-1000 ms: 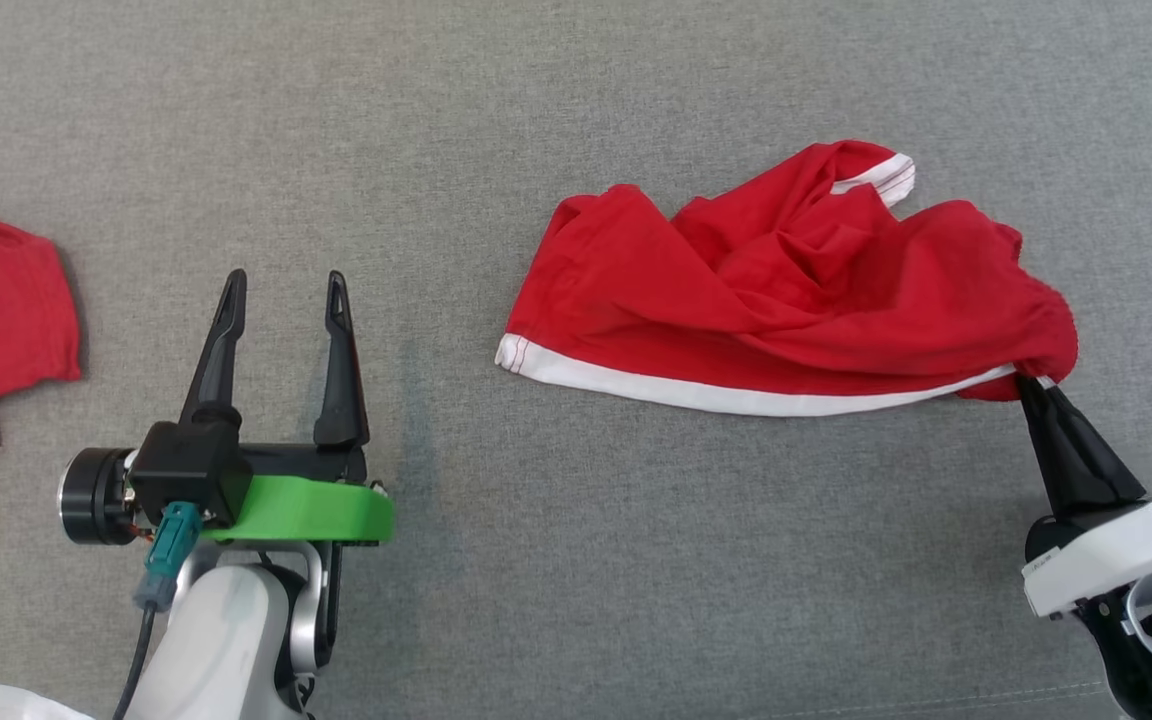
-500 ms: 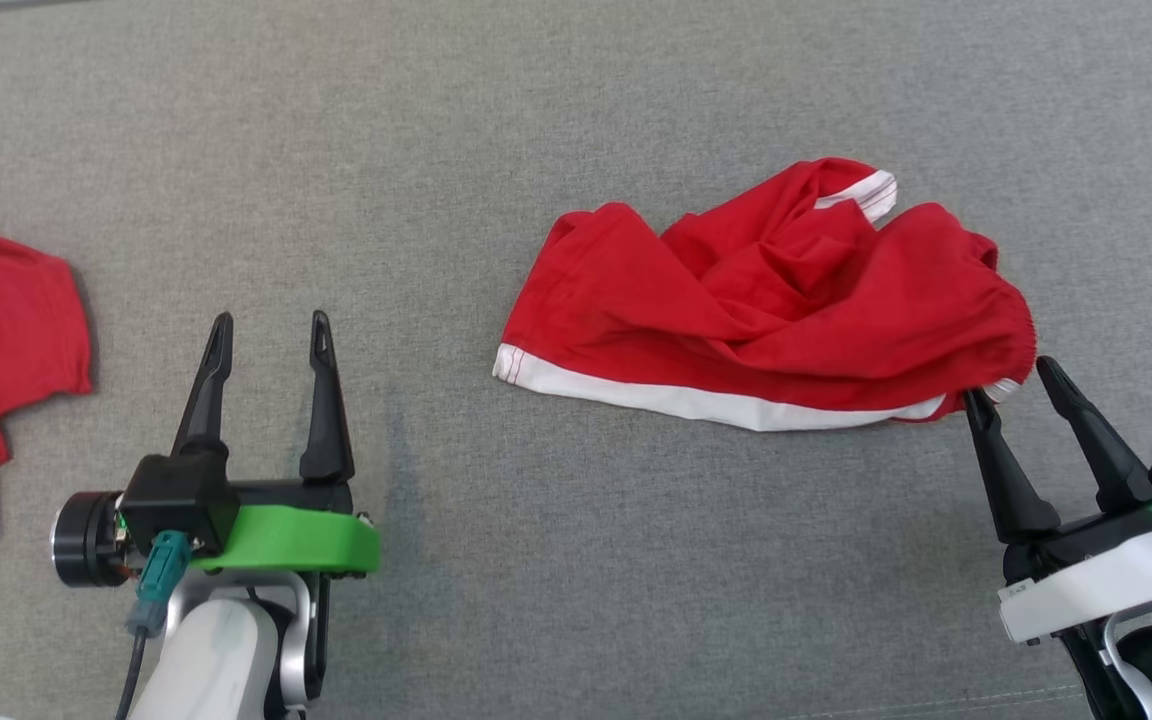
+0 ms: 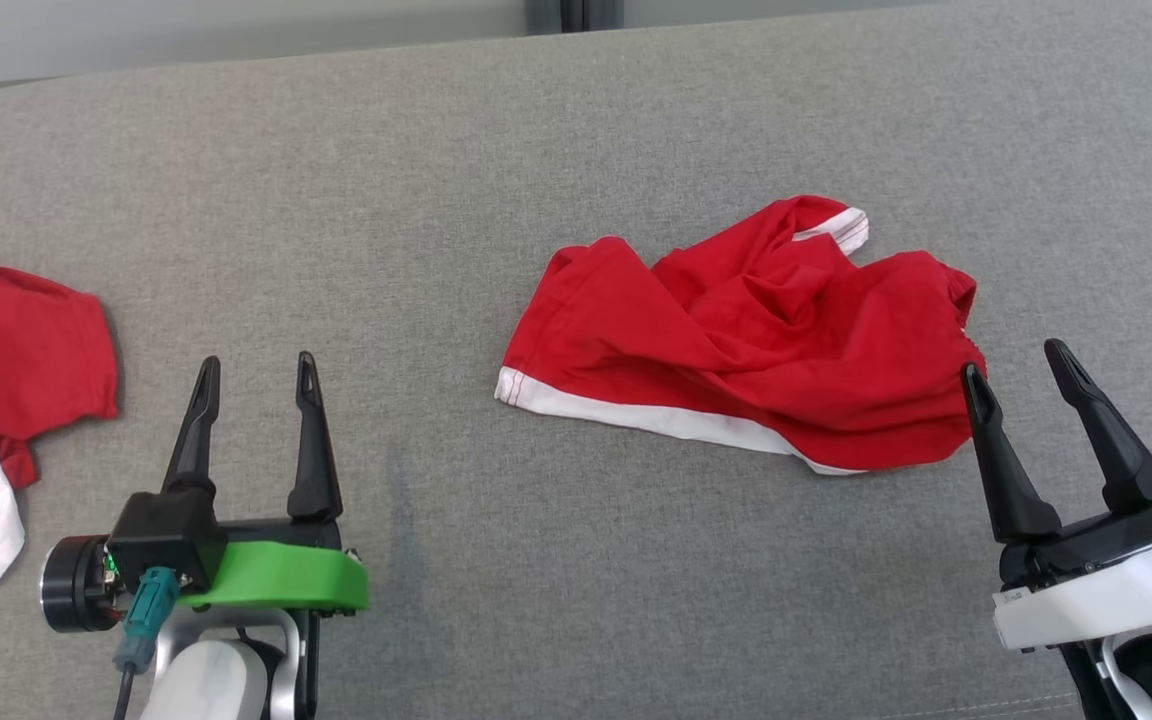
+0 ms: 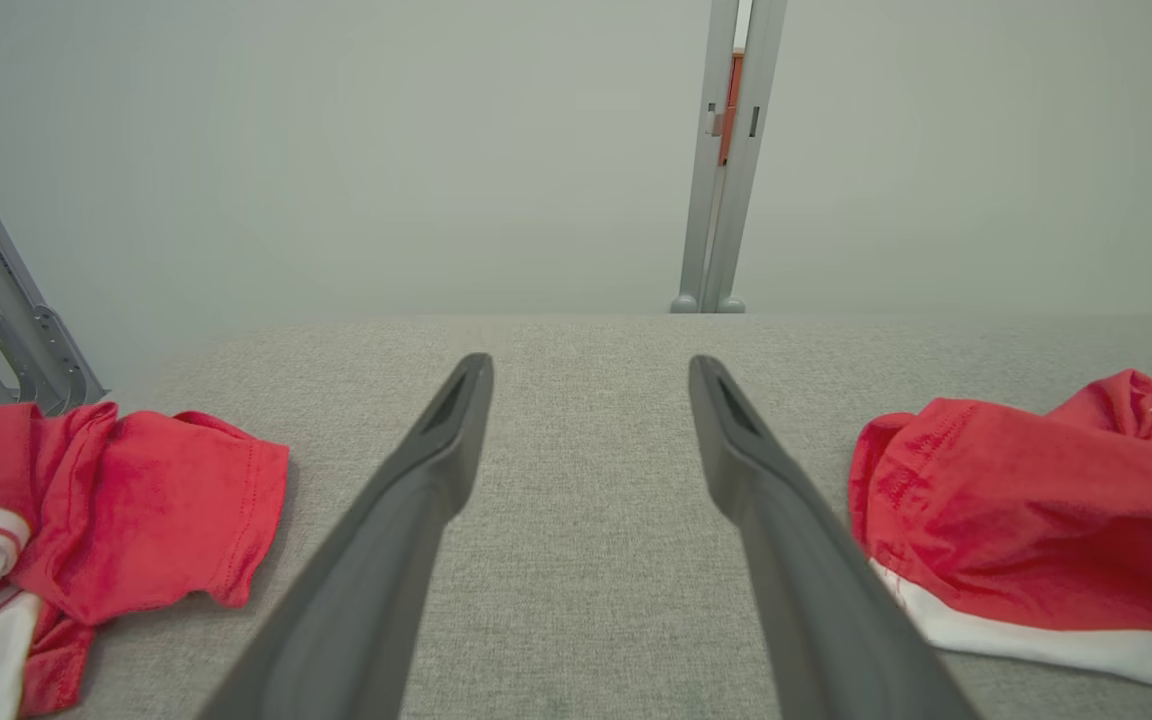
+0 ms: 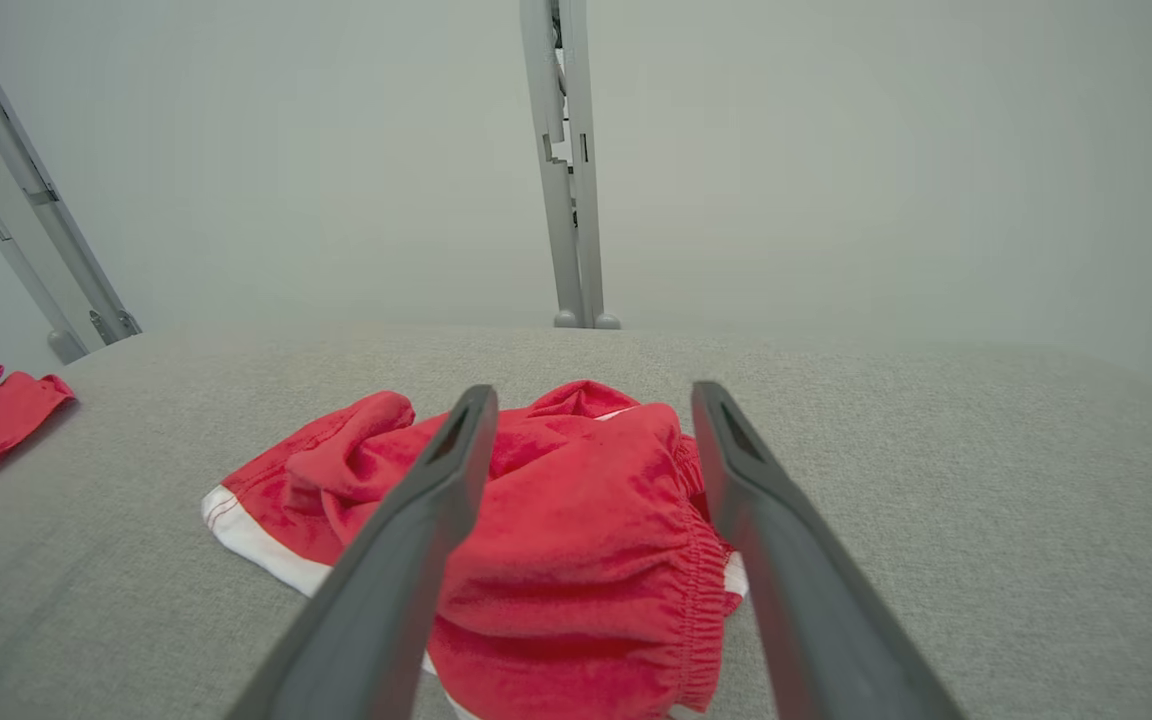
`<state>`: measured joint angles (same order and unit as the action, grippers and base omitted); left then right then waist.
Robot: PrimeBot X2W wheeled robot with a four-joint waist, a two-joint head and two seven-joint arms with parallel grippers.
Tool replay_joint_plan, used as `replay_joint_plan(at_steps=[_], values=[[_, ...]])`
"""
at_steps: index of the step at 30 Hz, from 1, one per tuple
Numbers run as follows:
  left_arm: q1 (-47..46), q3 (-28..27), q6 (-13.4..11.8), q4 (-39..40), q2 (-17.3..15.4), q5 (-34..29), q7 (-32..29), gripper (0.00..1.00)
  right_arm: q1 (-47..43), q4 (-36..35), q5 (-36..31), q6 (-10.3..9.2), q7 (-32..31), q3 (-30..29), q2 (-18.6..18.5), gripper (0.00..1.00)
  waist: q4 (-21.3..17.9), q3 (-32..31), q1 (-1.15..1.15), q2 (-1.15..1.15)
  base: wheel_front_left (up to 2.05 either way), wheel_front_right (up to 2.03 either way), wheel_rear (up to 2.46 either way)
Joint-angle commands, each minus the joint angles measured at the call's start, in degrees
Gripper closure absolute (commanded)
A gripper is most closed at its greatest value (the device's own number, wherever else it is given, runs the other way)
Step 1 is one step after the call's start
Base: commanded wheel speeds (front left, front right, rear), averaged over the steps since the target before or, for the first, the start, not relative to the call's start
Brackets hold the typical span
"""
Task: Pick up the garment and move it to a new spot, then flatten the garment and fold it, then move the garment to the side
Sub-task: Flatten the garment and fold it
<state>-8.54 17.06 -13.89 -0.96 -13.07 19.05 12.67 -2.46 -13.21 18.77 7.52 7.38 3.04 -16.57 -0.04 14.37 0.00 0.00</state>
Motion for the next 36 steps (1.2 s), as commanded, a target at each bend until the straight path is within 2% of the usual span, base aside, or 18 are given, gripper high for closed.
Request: replay_joint_plan(at_steps=[1,17,29,30,31,32,36], values=[[1.02,0.13,-0.24,0.31,-0.34,0.33,-0.15,0.00,-0.83,-0.16,-0.34,-0.06,-0.26,0.01,0.33,0.00,0.21,-0.39,0.00,0.00,0.00,0.00,0.00],[0.73,0.79,-0.70,1.64,-0.75,0.33,-0.57,0.00,0.16,1.20,0.09,-0.06,-1.52,-0.63,0.85,0.00,0.36,0.32,0.00,0.00,0.00,0.00,0.00],[-4.02,2.93,0.76,0.16,1.16,-0.22,0.48,0.00,7.67,12.21,3.11,-0.06,-4.54,3.38,-2.84,0.00,2.26,5.18,0.00,0.00,0.00,0.00,0.00],[-4.18,3.04,0.84,-0.07,1.29,-0.19,0.55,0.00,8.16,12.68,3.28,-0.06,-4.86,4.01,-3.08,0.56,2.33,5.32,0.00,0.00,0.00,0.00,0.00],[-4.27,3.11,0.86,-0.26,1.34,-0.16,0.66,0.00,8.41,12.95,3.28,-0.05,-4.97,4.39,-3.41,0.56,2.38,5.42,0.00,0.00,0.00,0.00,0.00],[-4.37,3.17,0.93,-0.43,1.42,-0.13,0.72,0.00,8.76,13.10,3.46,-0.06,-5.06,4.53,-3.47,1.00,2.42,5.54,0.00,0.00,0.00,0.00,0.00],[-4.93,3.15,1.06,-0.74,1.44,-0.14,1.06,0.00,9.75,12.19,3.78,-0.06,-4.37,4.28,-3.78,1.00,2.40,5.89,0.00,0.00,0.00,0.00,0.00]])
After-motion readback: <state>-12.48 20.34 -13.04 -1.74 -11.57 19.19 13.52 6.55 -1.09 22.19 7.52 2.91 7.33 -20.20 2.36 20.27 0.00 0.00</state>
